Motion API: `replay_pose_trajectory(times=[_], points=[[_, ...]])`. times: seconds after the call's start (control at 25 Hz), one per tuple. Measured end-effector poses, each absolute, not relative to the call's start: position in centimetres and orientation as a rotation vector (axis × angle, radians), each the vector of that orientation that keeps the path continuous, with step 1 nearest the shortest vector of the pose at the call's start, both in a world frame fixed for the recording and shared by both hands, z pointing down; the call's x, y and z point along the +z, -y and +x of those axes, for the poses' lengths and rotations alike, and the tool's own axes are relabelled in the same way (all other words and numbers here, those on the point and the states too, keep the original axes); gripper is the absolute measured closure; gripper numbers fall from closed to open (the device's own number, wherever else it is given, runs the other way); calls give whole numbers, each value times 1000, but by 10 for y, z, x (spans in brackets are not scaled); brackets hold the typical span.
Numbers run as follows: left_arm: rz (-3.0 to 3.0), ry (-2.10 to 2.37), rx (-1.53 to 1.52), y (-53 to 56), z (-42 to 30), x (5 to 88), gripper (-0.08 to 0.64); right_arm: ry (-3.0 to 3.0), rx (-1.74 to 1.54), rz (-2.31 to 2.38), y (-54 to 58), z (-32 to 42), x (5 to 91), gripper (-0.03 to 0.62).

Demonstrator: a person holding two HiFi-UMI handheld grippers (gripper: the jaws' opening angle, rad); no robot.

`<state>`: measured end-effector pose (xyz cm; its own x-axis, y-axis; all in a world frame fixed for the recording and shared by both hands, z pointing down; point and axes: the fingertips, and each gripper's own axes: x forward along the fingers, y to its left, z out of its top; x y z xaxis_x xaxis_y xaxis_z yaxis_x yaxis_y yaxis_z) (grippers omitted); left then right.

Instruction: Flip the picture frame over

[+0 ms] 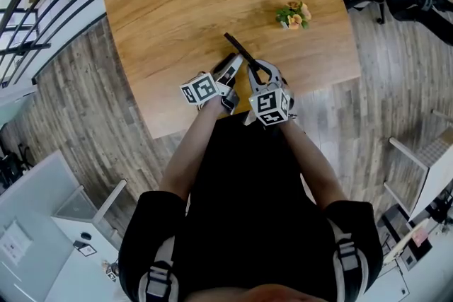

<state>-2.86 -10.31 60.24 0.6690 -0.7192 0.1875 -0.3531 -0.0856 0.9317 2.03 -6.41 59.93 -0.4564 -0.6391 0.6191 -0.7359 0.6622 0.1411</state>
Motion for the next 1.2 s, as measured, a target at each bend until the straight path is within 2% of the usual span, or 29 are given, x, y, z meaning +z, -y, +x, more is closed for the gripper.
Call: replay_pose_trajectory(times=[0.48, 0.6, 0.96, 1.2], points=[[1591, 858, -336, 109, -19, 619, 379, 2179, -7, 959, 51, 12, 603, 517], [1576, 885, -320, 107, -23, 622, 410, 2170, -47, 942, 49, 10, 603, 515], [1473, 854, -332, 108, -26, 631, 413, 2093, -278, 848, 46, 6, 606, 515], [1391, 780, -476, 113, -26, 631, 449, 2093, -314, 857, 49, 7, 604, 514]])
